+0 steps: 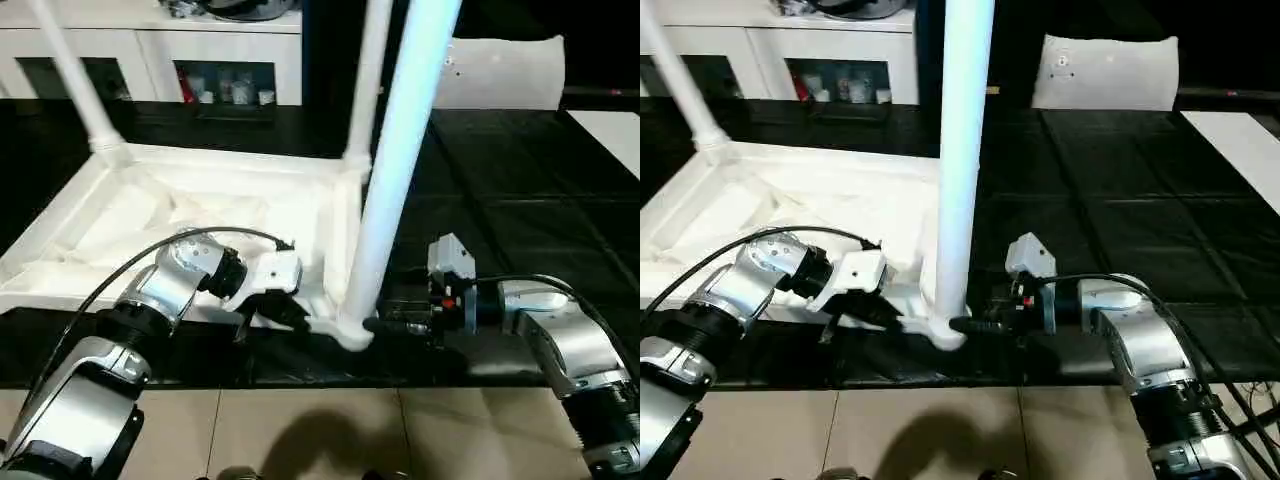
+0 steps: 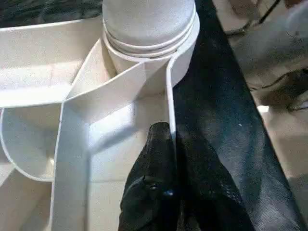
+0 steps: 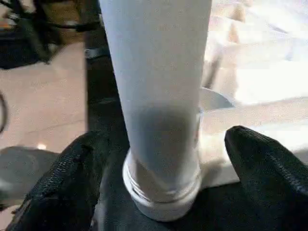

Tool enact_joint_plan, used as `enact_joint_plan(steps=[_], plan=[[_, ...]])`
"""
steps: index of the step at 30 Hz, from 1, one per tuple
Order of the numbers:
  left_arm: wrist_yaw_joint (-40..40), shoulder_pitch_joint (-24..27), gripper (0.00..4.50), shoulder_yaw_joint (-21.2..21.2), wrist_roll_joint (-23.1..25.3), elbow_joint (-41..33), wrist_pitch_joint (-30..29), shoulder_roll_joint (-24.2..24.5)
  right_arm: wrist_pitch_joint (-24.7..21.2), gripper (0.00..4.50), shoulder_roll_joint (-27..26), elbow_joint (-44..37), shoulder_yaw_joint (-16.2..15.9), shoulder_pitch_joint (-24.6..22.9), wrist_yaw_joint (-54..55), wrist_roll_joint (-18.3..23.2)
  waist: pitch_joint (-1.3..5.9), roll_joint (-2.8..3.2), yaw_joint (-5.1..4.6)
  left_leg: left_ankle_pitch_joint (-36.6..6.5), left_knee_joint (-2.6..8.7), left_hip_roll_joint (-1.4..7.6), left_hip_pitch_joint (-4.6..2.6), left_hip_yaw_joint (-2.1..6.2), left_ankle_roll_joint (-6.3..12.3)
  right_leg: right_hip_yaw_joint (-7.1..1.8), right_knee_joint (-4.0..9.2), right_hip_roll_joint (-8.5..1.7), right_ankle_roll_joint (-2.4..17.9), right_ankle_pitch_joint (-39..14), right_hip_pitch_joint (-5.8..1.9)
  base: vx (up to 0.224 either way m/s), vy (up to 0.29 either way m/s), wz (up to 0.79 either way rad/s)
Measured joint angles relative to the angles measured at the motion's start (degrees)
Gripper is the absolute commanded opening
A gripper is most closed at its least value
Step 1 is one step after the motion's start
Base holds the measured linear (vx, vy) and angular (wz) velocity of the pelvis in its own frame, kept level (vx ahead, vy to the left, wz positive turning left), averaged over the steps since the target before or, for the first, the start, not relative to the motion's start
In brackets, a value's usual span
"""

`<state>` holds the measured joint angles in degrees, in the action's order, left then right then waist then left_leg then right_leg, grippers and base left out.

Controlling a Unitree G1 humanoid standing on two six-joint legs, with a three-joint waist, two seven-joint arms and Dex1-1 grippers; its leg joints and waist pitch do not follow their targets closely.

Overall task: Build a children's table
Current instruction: Rotate leg to tighten

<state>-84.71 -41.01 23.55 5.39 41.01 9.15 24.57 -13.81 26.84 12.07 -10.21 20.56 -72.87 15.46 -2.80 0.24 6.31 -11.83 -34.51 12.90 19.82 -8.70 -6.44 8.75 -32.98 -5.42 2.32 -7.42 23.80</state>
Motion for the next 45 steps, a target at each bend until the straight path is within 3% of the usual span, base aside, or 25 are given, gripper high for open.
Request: enact_joint_plan(steps=[5, 18, 25, 29, 34, 35, 36, 39, 41, 43, 45], plan=[[-1.0, 0.5, 0.00, 0.5, 0.0, -1.4, 0.4, 0.2, -0.7, 3.36, -0.2, 1.5, -1.9, 1.6, -2.7, 0.2, 0.00, 0.00, 0.28, 0.0, 0.00, 0.01, 0.02, 0.00, 0.00, 0.00, 0.00, 0.00, 0.0, 0.0, 0.01, 0.000, 0.000, 0.00], [-2.1, 0.5, 0.00, 1.2, 0.0, -2.1, 0.4, 0.3, -1.1, 2.21, -0.9, 3.9, -3.1, 3.0, -4.5, 0.2, 0.00, 0.00, 0.53, 0.0, 0.00, 0.01, 0.04, 0.00, 0.00, 0.00, 0.00, -0.04, 0.0, 0.0, 0.01, 0.000, 0.000, 0.00], [-2.3, 0.5, 0.00, 1.2, -0.1, -2.4, 0.1, 0.5, -2.3, 1.98, -1.3, 3.9, -3.1, 3.0, -4.5, 0.6, 0.00, 0.00, 0.53, 0.0, 0.00, 0.00, 0.02, 0.00, -0.01, 0.00, 0.00, -0.04, 0.0, 0.0, 0.00, 0.000, 0.000, 0.00], [-0.4, 0.5, 0.00, 0.4, -0.2, -2.8, -4.6, -0.5, -4.9, 1.97, -3.1, 1.4, -1.3, 0.7, 0.1, 1.2, 0.01, 0.01, 0.47, 0.0, 0.01, 0.00, -0.14, 0.00, -0.08, 0.00, -0.02, -0.03, 0.0, 0.0, -0.10, 0.000, 0.000, 0.00], [8.8, 0.4, 0.00, -2.3, 1.2, -2.0, -12.6, -2.7, -7.6, 1.95, -8.1, -0.3, 1.2, -0.3, 15.4, -2.7, 0.00, 0.06, -1.49, 0.1, -0.11, -0.01, -1.08, 0.07, -0.22, 0.37, 0.24, 0.01, 0.0, 0.0, -0.74, 0.000, 0.000, 0.00], [9.9, 0.3, 0.00, -2.5, 1.2, -1.9, -13.5, -3.1, -8.1, 1.94, -8.6, -0.4, 1.6, -0.3, 17.2, -2.9, -0.03, 0.14, -1.72, 0.1, -0.10, 0.02, -1.00, 0.13, -0.22, 0.57, 0.54, 0.00, 0.0, 0.0, -0.75, 0.000, 0.000, 0.00], [12.5, 0.2, 0.00, -3.4, 1.2, -1.4, -15.5, -4.4, -9.7, 1.94, -10.5, -0.5, 3.0, -0.2, 21.4, -3.6, 0.02, 0.56, -2.63, 0.1, -0.05, 0.14, -0.78, 0.55, -0.21, 1.30, 1.41, 0.01, -0.1, 0.0, -1.12, 0.000, 0.000, 0.00], [18.3, -0.5, 0.00, -4.5, 1.4, 0.2, -18.7, -7.1, -12.4, 1.93, -14.8, -0.2, 5.1, 0.5, 31.2, -5.6, 0.07, 1.31, -4.97, 0.1, 0.05, 0.61, -0.77, 0.65, -0.15, 2.25, 3.07, 0.05, -0.1, 0.1, -2.01, -0.013, 0.034, -0.04], [22.7, -1.0, 0.00, -5.5, 1.7, 0.9, -21.5, -8.9, -14.4, 1.93, -18.3, 0.9, 6.4, 2.3, 38.3, -7.0, 0.00, 1.43, -6.45, 0.0, -0.06, 0.91, -0.80, 0.81, -0.03, 2.82, 3.44, -0.08, -0.1, 0.1, -2.47, 0.000, 0.000, 0.00], [29.1, -2.0, 0.00, -7.0, 2.4, 1.6, -25.3, -11.9, -16.2, 1.93, -22.7, 3.1, 8.4, 5.2, 47.7, -8.9, -0.07, 1.53, -7.56, 0.0, -0.05, 0.92, -0.84, 1.12, -0.03, 2.87, 3.52, -0.09, -0.1, 0.1, -2.49, 0.000, 0.000, 0.00], [32.6, -2.5, 0.00, -7.5, 2.6, 1.5, -27.2, -13.7, -16.7, 1.93, -24.2, 4.0, 9.2, 6.5, 52.3, -9.6, -0.08, 1.60, -7.98, 0.0, 0.01, 0.63, -0.90, 0.86, -0.02, 2.92, 3.51, -0.12, -0.1, 0.1, -2.28, 0.000, 0.000, 0.00]])
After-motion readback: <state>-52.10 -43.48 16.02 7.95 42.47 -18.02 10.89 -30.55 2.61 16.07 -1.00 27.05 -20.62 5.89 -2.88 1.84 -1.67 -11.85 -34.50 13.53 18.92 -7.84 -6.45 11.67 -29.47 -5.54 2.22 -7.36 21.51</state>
